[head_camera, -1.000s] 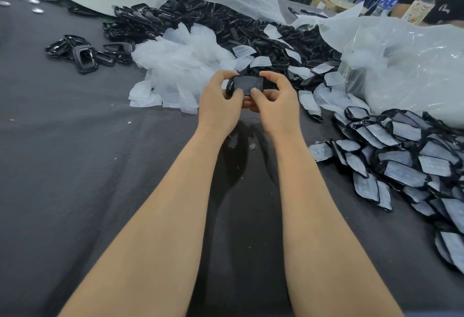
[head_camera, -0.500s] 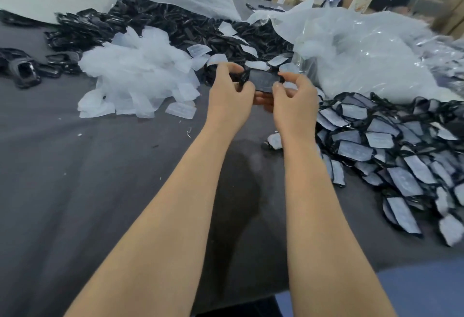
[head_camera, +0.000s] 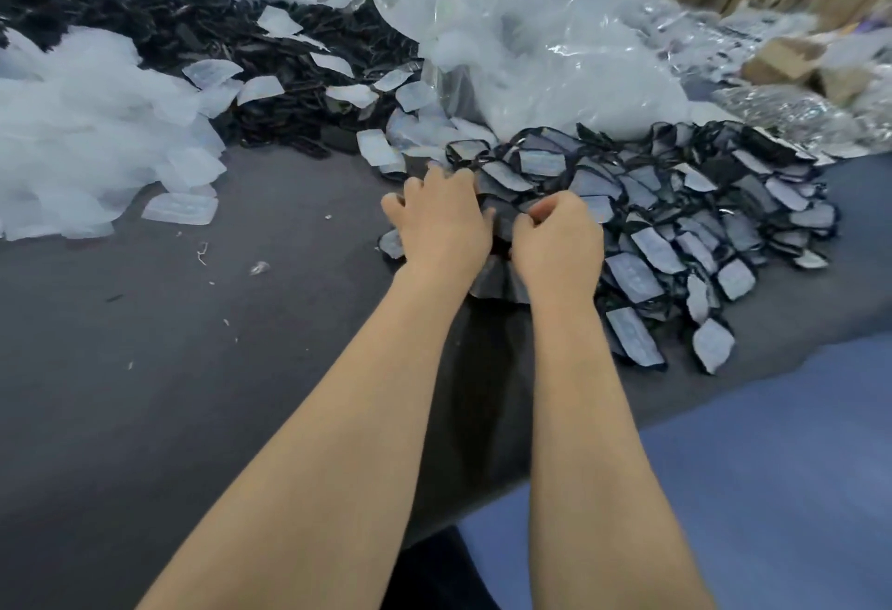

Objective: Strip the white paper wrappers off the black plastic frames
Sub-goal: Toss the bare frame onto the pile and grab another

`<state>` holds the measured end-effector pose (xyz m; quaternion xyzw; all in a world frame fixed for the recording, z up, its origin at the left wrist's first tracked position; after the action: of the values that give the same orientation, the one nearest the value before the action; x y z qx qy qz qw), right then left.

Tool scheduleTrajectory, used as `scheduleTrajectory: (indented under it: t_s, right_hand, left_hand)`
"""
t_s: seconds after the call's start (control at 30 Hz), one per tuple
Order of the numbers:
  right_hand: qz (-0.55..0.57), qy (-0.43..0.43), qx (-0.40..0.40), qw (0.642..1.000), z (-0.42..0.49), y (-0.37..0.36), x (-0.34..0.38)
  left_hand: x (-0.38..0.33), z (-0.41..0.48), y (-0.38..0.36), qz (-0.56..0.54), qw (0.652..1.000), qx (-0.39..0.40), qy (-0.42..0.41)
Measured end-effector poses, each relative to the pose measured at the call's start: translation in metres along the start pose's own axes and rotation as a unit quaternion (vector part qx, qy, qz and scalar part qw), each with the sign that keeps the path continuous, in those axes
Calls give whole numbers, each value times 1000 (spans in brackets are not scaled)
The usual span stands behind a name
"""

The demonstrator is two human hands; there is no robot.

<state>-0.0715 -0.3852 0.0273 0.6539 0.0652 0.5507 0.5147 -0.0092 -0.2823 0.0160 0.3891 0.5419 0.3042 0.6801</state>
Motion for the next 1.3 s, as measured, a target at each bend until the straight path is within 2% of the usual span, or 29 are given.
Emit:
scheduleTrajectory:
  t_s: [0.1,0.23,0.37,0.5,0.6,0.7,0.8,0.9,1.0,1.17,1.3]
  right_hand:
    - [15,20,-23,999,-1,2,10]
    - [65,69,-42,995,-7,-6,39]
    - [98,116,21,988,-18,-40,80]
    - [87,168,123,974,-33,-88,129]
    - [61,196,214,955,-50,-129,165]
    - [45,212,258,942,-64,-159,190]
    - [46,227,239,943,-71,-172,205]
    - [100,257,214,937,-81,-179,221]
    - [154,298,205,919,-95,-185,243]
    - [201,353,209,890,-116,-200,280]
    - [215,386,231,867,-127,-209,307]
  left_hand:
    - [1,1,7,-11,1000,-21,-1]
    - [18,5,31,-141,987,-70,16]
    - [61,-1,66,-282,948,-143,31]
    - [116,-10,99,-351,908,-219,71]
    - [159,-17,119,-378,877,-272,119]
    - [193,-26,135,-409,845,-310,152]
    - [215,-31,146,-442,813,-339,170]
    - [232,-37,161,-450,780,-396,180]
    - [249,-44,177,-403,774,-445,200]
    - [289,-45,186,-395,766,-432,266]
    - [303,-44,193,-421,735,-448,286]
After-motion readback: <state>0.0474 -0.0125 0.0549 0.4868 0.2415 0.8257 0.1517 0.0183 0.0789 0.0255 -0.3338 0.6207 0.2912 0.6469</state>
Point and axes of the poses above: each hand's wrist, its own z-axis towards the middle knuckle, its own y-axis out of the back of the hand, x = y × z, the point moved 5 cm from there along z, towards the middle knuckle, and after that the axes turned 6 degrees about x, right-handed, at the moved point
